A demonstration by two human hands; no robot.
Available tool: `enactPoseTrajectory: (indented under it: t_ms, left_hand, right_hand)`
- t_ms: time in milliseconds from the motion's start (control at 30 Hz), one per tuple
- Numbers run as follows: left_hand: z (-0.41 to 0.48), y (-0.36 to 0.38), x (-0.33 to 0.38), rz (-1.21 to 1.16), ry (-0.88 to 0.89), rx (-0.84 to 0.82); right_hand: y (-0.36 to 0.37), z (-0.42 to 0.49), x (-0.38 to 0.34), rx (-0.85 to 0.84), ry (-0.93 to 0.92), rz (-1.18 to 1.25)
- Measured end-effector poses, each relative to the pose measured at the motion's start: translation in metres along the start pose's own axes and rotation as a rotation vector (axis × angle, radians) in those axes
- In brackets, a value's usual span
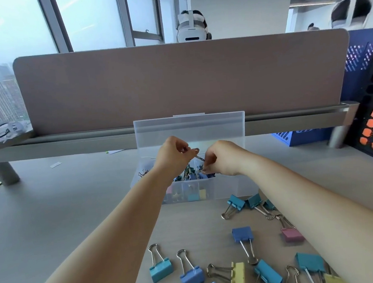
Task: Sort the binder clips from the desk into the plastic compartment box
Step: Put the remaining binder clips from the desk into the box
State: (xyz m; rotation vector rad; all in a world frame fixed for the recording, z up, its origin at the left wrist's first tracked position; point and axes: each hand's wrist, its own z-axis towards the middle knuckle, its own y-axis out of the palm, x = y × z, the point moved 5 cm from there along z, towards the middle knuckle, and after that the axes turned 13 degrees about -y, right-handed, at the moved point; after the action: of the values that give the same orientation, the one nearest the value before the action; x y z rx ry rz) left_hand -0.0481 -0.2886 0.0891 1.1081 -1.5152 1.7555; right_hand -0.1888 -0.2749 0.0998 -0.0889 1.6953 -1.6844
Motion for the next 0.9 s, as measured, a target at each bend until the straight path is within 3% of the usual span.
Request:
enactPoseTrajectory:
  t_ms: [133,267,467,633,767,900]
  left_hand:
    - [-0.002,-0.001,-0.002,-0.056,-0.032,-0.039]
    - [0.000,-0.002,-0.003,-0.054,-0.038,-0.051]
    - [-0.002,-0.004,-0.002,-0.065,-0.044,-0.007]
    - [-0.004,-0.011,0.000,-0.196,-0.058,0.042]
    - [-0.004,-0.016,-0.002,-0.284,-0.115,0.056]
    - [-0.006,-0.013,-0.003,-0.289,-0.123,0.026]
  right_hand:
    - [0.000,-0.004,0.008,0.056,0.025,0.088]
    - [0.000,-0.009,0.013,-0.003,0.053,0.191]
    - [0.009,-0.003,0.007,-0.003,0.114,0.062]
    - [0.007,0.003,-0.006,-0.006,0.060,-0.004]
    - [-0.004,-0.001,-0.010,0.101,0.035,0.004]
    - [-0.028,-0.009,0.009,0.260,0.098,0.202]
